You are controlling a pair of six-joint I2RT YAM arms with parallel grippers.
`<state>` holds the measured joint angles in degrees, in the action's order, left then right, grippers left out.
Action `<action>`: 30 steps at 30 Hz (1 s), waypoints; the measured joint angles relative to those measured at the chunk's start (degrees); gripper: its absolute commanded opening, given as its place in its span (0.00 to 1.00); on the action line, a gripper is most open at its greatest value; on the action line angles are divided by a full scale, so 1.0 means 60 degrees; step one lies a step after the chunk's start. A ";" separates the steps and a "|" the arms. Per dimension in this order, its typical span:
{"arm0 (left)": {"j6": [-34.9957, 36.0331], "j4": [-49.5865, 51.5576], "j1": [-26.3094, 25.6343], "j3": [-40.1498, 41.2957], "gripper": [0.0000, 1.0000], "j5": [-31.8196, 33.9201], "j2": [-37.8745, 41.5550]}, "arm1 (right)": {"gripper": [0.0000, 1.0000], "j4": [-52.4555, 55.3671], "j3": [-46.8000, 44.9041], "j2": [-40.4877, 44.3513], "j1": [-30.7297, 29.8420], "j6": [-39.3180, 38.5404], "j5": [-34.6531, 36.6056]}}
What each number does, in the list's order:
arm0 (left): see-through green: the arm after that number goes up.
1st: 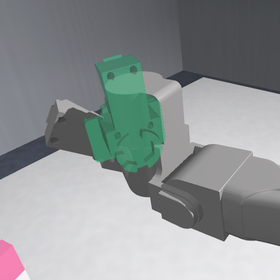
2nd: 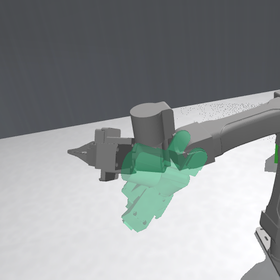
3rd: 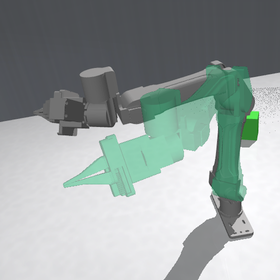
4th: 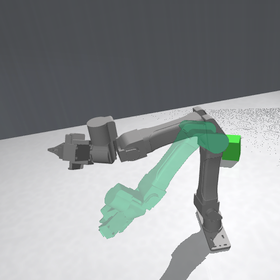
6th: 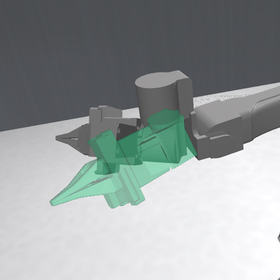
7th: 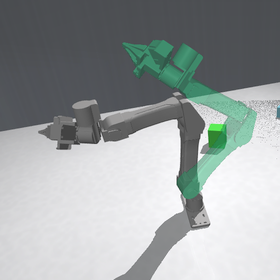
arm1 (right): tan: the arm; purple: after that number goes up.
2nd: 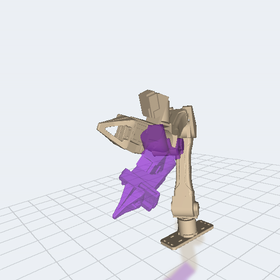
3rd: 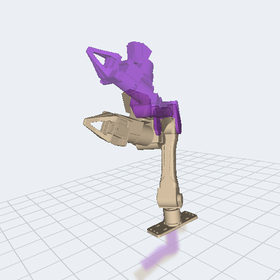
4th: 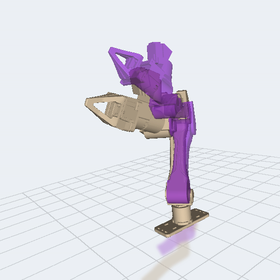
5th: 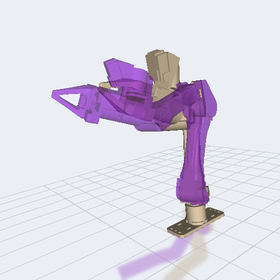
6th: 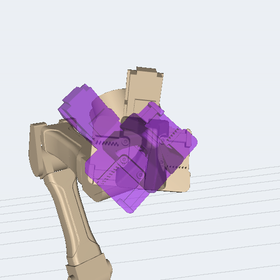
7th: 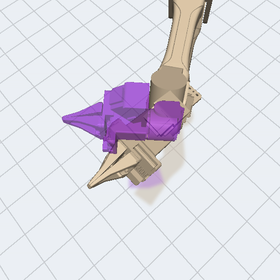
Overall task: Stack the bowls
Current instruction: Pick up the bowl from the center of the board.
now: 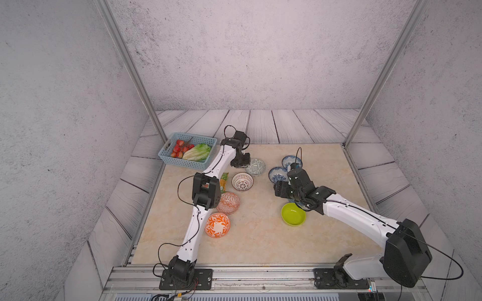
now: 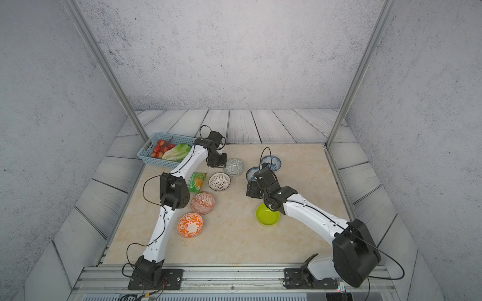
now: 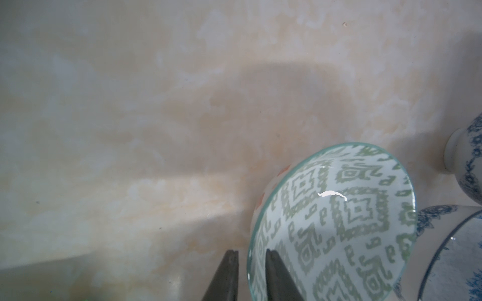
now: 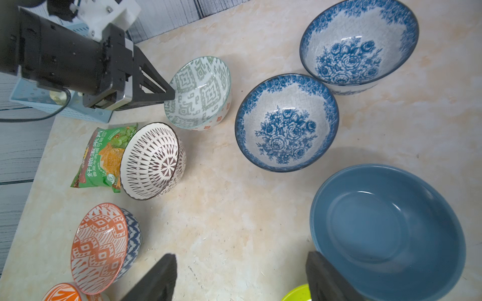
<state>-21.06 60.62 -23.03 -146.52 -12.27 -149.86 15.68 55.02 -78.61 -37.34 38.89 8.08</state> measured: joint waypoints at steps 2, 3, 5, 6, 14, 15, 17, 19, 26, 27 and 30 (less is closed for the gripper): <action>-0.0036 -0.0029 0.0000 0.0000 0.15 0.0000 -0.0098 | 0.80 0.0004 0.0000 0.0000 0.0000 0.0000 -0.0004; -0.0055 -0.0044 -0.0004 0.0000 0.13 -0.0007 -0.0153 | 0.79 0.0000 0.0000 0.0000 0.0000 0.0000 -0.0004; -0.0066 -0.0073 -0.0011 0.0000 0.10 -0.0025 -0.0222 | 0.79 0.0004 0.0000 0.0000 0.0000 -0.0004 -0.0004; -0.0073 -0.0117 -0.0018 0.0000 0.07 -0.0058 -0.0233 | 0.79 0.0004 0.0000 0.0000 0.0000 -0.0004 -0.0004; -0.0073 -0.0189 -0.0040 0.0000 0.00 -0.0058 -0.0233 | 0.79 0.0018 0.0000 0.0000 0.0000 -0.0015 -0.0004; -0.0080 -0.0189 -0.0040 0.0000 0.00 -0.0040 -0.0229 | 0.79 0.0022 0.0000 0.0000 0.0000 -0.0015 -0.0004; -0.0106 -0.0168 -0.0040 -0.0040 0.00 0.0025 -0.0226 | 0.79 0.0029 0.0000 0.0000 0.0000 -0.0018 -0.0004; -0.0138 -0.0098 -0.0040 -0.0160 0.00 0.0164 -0.0226 | 0.79 0.0033 0.0000 0.0000 0.0000 -0.0018 -0.0004; -0.0317 0.0222 0.0215 -0.0484 0.00 0.0423 -0.0055 | 0.79 0.0055 0.0000 0.0000 0.0000 -0.0018 0.0000; -0.0339 0.0288 0.0288 -0.0484 0.00 0.0430 0.0011 | 0.79 0.0058 0.0000 0.0000 0.0000 -0.0018 0.0000; -0.0397 0.0492 0.0503 -0.0481 0.00 0.0441 0.0262 | 0.79 0.0062 0.0000 0.0000 0.0000 -0.0015 0.0000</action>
<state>-23.44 63.57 -20.01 -149.40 -9.63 -148.29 16.05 55.02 -78.61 -37.34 38.81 8.08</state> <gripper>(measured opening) 0.093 0.792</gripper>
